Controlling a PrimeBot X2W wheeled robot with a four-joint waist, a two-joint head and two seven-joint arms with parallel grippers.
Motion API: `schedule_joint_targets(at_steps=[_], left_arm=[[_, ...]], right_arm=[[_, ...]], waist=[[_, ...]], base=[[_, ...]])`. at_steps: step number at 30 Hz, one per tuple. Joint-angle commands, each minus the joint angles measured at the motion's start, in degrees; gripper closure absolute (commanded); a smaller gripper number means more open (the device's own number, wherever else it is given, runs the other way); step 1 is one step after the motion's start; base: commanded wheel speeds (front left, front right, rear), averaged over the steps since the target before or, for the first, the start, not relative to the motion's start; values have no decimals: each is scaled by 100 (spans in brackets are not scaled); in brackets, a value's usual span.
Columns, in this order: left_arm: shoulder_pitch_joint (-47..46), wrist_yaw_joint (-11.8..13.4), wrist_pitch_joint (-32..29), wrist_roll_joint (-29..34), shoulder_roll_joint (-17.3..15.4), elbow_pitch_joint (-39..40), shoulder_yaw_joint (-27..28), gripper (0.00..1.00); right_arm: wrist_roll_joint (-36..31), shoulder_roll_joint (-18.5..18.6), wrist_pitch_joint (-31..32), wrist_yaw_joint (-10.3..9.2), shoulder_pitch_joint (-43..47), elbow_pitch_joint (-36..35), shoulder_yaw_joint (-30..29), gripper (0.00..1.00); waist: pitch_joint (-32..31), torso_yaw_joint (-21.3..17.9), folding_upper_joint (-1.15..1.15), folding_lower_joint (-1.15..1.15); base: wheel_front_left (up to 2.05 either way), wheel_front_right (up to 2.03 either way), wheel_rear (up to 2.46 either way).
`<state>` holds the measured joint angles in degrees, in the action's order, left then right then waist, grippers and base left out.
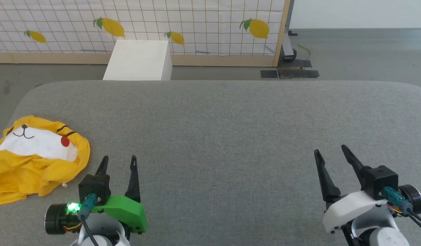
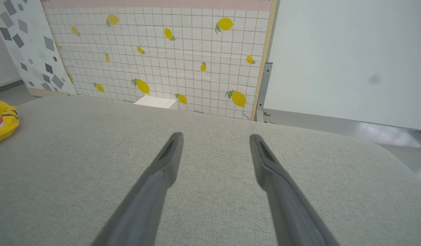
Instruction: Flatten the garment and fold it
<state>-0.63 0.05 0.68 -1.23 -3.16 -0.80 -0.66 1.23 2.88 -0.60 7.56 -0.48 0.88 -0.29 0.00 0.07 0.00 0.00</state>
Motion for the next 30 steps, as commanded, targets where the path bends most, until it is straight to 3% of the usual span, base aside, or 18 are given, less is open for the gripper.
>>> schedule_joint_targets(at_steps=[1, 17, 30], left_arm=[[11, 18, 58, -46, 2, -31, -14, 0], [24, 62, 249, -211, 5, -155, -49, 0], [107, 123, 403, -313, 8, -224, -4, 0]], right_arm=[[72, 0, -60, -1, 37, 35, -14, 0], [264, 0, -252, -2, 52, 181, -37, 0], [438, 0, -406, -2, 98, 284, -2, 0]], waist=[[0, 1, 0, 0], [-8, 83, 0, 0], [-49, 475, 0, 0]], base=[[0, 0, 0], [0, 0, 0], [0, 0, 0]])
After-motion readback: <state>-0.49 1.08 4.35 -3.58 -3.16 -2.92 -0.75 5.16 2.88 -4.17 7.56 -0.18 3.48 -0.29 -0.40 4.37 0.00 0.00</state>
